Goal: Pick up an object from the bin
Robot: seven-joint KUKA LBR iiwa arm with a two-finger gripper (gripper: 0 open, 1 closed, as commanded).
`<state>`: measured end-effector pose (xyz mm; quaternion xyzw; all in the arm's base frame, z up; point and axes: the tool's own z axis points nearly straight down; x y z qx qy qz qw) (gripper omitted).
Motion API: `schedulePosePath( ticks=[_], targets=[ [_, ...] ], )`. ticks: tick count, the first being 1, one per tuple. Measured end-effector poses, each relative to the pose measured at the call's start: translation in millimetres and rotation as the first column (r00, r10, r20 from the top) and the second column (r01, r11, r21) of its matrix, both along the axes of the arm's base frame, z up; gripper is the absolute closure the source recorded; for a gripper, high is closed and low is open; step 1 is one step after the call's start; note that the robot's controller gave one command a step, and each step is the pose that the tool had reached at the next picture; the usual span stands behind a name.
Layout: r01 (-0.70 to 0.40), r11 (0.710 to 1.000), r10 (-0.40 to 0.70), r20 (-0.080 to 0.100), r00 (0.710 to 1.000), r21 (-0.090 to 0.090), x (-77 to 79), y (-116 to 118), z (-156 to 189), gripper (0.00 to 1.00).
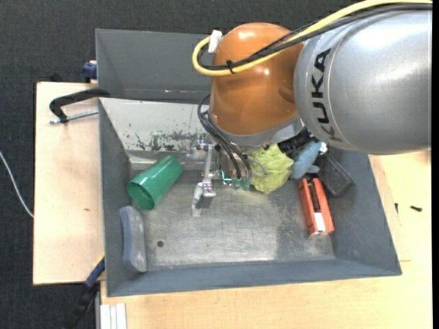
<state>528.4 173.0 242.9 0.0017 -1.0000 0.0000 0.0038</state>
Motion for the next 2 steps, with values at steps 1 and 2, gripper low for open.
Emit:
schedulePosePath(
  ticks=[1, 2],
  targets=[
    [0.003, 1.000, -0.003, 0.009, 1.000, 0.002, 1.8, -1, 5, 0.00],
    [-0.196, 0.981, 0.196, 0.018, 0.980, 0.000, 21.8, 29, -33, 0.00]
  ],
)
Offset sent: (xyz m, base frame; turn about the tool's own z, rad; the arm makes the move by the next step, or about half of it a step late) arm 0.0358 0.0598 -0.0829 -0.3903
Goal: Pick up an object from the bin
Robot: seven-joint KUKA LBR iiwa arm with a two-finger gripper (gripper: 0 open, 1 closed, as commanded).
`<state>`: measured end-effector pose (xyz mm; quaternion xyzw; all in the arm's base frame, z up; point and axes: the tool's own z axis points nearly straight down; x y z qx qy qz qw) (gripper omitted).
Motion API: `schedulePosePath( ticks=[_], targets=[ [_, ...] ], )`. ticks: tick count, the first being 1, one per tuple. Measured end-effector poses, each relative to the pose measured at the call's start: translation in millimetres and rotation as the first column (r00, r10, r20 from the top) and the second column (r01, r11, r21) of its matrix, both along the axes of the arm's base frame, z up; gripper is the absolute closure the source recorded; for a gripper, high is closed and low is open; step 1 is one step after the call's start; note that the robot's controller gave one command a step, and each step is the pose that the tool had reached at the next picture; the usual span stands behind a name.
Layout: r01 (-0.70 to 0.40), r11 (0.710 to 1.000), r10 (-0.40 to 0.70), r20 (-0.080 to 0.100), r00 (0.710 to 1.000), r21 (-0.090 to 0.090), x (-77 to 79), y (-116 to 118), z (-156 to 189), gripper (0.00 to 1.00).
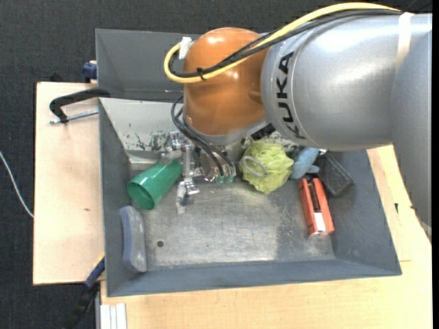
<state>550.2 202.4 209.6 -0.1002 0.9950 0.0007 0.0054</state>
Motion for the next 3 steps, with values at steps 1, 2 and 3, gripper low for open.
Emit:
schedulePosePath(
  ticks=[1, 2, 3],
  targets=[
    [-0.124, 0.992, 0.124, -0.011, 0.992, -0.001, 8.9, 26, -44, 0.00],
    [-0.146, 0.989, 0.146, -0.005, 0.989, 0.000, 28.2, 32, -67, 0.00],
    [-0.259, 0.966, 0.259, -0.002, 0.966, 0.001, 49.9, 33, -138, 0.00]
  ],
)
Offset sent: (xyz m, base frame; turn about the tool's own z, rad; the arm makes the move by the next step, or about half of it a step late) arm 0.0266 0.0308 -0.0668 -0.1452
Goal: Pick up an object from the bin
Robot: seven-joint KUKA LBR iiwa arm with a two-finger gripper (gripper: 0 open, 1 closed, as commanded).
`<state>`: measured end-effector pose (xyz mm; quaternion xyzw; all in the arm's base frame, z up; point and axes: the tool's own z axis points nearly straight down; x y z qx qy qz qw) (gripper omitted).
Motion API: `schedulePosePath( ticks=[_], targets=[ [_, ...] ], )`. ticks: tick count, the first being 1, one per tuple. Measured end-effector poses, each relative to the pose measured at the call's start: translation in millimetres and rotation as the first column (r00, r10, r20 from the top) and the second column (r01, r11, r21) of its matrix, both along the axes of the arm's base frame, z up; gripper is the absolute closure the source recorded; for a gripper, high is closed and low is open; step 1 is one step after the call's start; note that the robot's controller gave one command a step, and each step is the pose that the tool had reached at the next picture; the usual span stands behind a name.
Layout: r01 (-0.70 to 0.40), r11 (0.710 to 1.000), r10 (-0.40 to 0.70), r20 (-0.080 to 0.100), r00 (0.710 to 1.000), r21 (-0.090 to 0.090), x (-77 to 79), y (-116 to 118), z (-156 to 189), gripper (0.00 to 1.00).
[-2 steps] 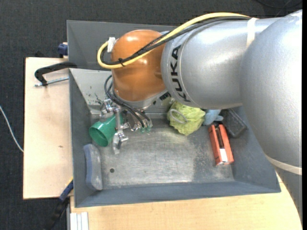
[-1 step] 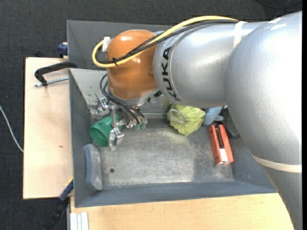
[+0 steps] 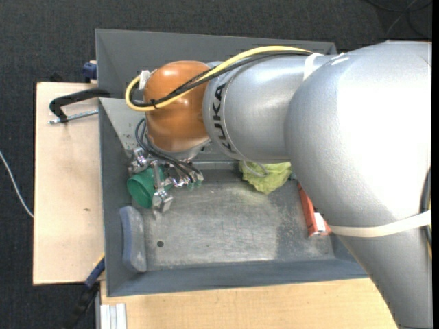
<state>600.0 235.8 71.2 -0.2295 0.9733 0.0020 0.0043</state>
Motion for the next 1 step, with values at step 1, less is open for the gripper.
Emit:
schedulePosePath(
  ticks=[1],
  targets=[
    [0.265, 0.964, -0.265, -0.005, 0.964, 0.003, 1.8, -4.5, 3.3, 1.00]
  ],
)
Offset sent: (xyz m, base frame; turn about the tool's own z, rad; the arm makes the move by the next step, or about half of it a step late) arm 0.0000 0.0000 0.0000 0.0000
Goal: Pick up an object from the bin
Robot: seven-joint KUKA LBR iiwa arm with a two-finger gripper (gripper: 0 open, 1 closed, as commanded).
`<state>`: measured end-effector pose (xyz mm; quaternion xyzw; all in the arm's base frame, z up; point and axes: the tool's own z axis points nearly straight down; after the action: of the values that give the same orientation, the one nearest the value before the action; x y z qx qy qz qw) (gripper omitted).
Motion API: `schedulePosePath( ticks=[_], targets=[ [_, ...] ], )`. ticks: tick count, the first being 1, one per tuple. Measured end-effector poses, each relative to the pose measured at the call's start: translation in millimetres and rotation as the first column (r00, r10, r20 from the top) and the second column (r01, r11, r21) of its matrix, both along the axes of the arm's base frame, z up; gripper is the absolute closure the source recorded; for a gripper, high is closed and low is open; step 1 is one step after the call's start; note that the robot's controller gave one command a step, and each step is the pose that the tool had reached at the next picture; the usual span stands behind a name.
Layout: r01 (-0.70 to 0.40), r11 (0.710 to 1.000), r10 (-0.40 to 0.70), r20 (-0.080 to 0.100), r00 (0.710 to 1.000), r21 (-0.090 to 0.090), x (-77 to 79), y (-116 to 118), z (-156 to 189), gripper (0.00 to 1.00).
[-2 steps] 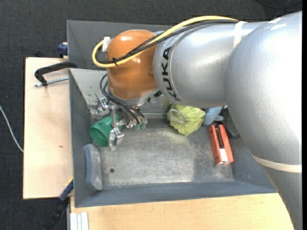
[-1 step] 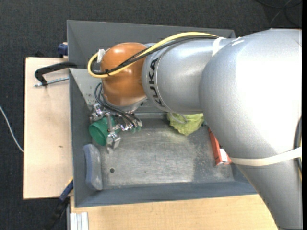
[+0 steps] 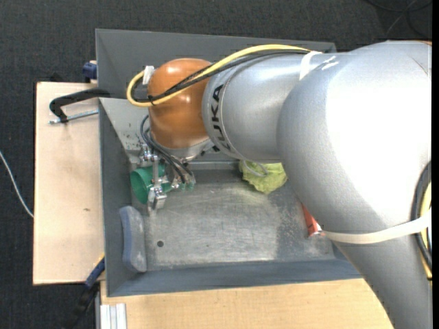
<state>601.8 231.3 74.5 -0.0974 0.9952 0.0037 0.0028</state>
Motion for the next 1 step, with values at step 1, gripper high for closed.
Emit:
schedulePosePath(
  ticks=[1],
  targets=[
    [0.000, 1.000, 0.000, 0.000, 1.000, 0.000, 0.0, 0.0, 0.0, 1.00]
  ],
)
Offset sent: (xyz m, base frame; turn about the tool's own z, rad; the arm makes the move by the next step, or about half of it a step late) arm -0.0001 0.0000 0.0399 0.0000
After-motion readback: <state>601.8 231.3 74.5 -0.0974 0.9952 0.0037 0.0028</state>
